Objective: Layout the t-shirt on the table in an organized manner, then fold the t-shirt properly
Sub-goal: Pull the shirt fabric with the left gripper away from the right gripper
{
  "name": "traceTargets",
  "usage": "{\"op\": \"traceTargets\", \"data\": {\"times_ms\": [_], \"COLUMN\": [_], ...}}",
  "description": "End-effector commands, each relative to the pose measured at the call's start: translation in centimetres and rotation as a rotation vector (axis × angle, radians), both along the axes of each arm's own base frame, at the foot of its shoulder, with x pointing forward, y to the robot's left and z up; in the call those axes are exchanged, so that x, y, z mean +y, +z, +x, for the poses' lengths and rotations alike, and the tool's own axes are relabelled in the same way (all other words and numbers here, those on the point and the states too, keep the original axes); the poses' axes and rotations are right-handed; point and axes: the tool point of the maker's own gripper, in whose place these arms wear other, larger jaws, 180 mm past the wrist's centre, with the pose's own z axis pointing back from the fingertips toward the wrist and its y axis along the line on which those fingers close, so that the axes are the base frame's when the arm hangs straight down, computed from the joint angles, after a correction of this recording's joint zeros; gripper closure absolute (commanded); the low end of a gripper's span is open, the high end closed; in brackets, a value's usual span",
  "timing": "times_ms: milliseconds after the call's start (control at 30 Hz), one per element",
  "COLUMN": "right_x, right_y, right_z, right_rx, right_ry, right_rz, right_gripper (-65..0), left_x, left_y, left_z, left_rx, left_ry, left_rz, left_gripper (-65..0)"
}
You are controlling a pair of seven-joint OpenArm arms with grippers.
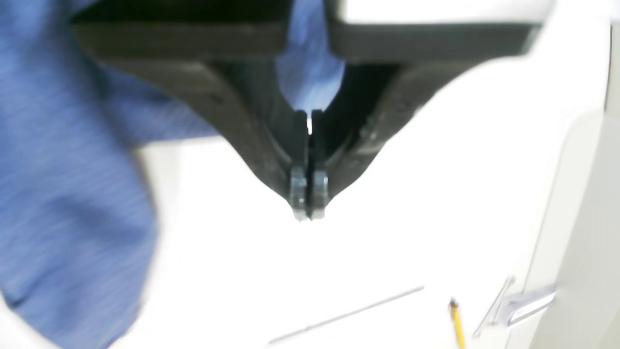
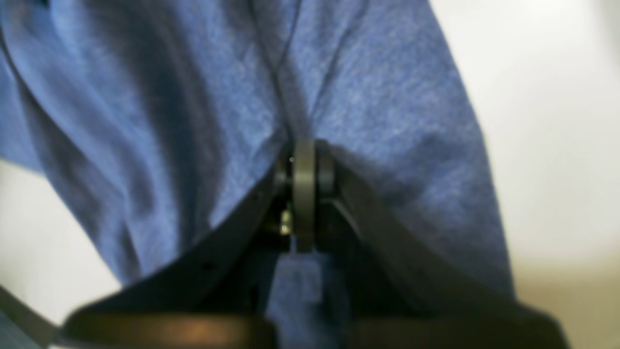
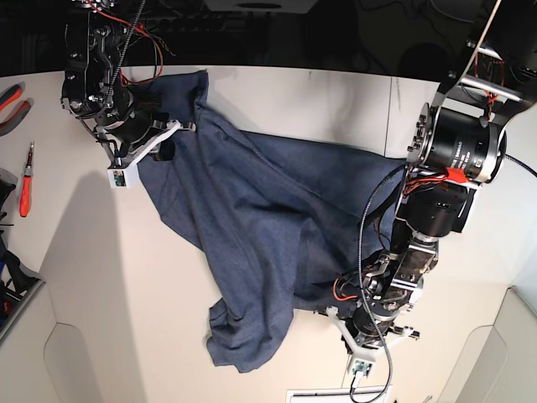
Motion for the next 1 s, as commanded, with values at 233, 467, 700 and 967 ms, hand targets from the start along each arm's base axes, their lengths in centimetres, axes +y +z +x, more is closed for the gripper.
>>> {"op": "traceTargets", "data": {"times_ms": [233, 467, 700, 967], "right_x": [0.8, 1.1, 0.7, 0.0], "right_y": [12.6, 15.3, 8.5, 1.6], "right_z": [7.2, 11.5, 15.7, 15.1], "right_rx": [-0.411, -0.555, -0.406, -0.217], "right_ry": [0.024, -0.027, -0.08, -0.069], "right_rz": [-0.006, 0.032, 0.081, 0.014], "right_gripper": [0.0, -13.0, -10.7, 0.0], "left_x": [0.9, 0.7, 0.8, 0.9], "left_y": [-1.6, -4.0, -4.3, -5.3], "left_z": [-1.5, -3.2, -3.3, -4.1], "left_rx": [0.001, 0.045, 0.062, 0.082], "left_ry": [0.003, 0.002, 0.006, 0.005], "left_rz": [0.008, 0.007, 0.01, 0.014], "left_gripper": [0.0, 0.0, 0.0, 0.0]}}
